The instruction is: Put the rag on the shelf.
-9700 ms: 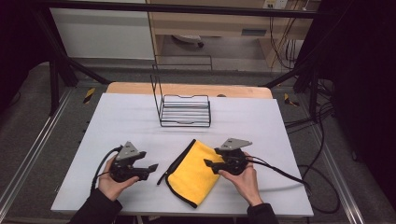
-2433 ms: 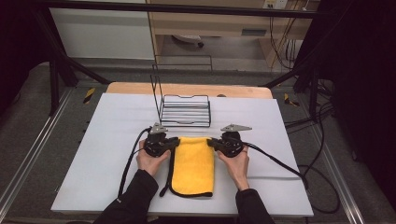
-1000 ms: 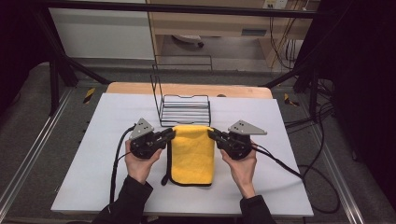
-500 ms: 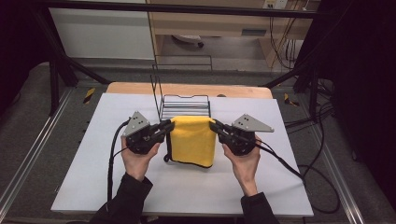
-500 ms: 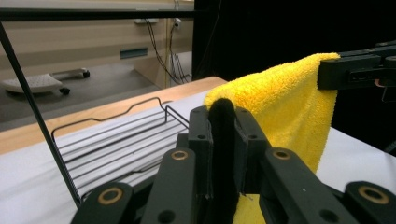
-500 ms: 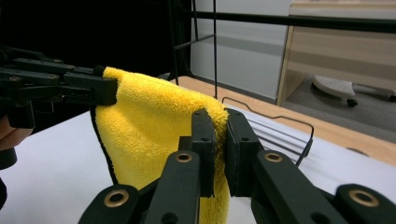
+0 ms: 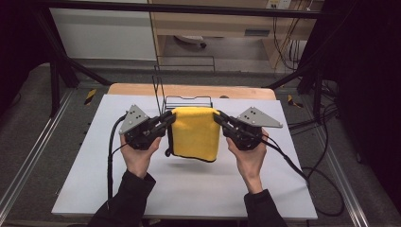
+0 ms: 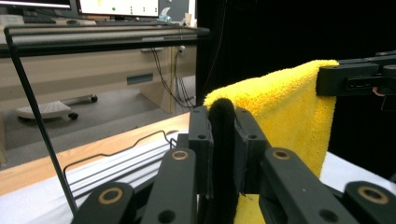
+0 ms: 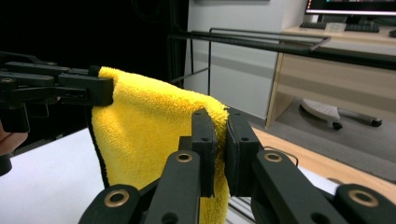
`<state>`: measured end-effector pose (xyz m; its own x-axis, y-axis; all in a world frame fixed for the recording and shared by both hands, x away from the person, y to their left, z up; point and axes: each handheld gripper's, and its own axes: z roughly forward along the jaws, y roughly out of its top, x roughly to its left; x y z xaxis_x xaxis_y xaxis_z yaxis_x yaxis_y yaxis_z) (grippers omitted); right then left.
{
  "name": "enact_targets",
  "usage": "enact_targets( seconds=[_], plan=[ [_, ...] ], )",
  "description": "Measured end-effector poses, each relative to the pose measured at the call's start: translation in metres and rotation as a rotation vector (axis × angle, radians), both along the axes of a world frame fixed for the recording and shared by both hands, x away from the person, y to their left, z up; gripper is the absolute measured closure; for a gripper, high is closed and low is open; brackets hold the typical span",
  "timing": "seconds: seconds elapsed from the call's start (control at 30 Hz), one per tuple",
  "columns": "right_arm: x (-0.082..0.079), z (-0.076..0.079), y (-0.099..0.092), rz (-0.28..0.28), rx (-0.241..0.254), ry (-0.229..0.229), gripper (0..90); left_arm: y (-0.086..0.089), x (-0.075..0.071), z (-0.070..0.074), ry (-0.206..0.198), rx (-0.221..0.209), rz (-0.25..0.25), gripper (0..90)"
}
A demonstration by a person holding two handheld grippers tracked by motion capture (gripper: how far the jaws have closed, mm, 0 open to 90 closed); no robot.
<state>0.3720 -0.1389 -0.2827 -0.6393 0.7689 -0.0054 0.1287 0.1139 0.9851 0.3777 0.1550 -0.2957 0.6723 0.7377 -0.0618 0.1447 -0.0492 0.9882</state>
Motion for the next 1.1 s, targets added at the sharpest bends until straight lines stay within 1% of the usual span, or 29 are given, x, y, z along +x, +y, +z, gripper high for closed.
enact_targets(
  seconds=[0.2,0.3,0.53,0.87,1.03,1.1],
  plan=[
    [-0.001,0.008,0.001,-0.003,0.01,-0.025,84.0,0.001,0.0,0.008,-0.029,-0.02,0.008,79.5],
    [-0.001,0.012,0.002,-0.007,0.021,-0.043,84.0,0.001,0.0,0.013,-0.045,-0.019,0.012,79.5],
    [0.001,0.022,0.004,-0.016,0.032,-0.073,84.0,0.002,0.004,0.024,-0.064,-0.035,0.018,79.5],
    [0.007,0.038,0.007,-0.026,0.055,-0.12,83.9,0.003,0.011,0.043,-0.095,-0.057,0.028,79.5],
    [0.011,0.048,0.008,-0.033,0.061,-0.142,84.0,0.003,0.015,0.053,-0.119,-0.063,0.037,79.5],
    [0.013,0.053,0.009,-0.035,0.067,-0.151,84.0,0.003,0.016,0.058,-0.127,-0.075,0.037,79.5]
  ],
)
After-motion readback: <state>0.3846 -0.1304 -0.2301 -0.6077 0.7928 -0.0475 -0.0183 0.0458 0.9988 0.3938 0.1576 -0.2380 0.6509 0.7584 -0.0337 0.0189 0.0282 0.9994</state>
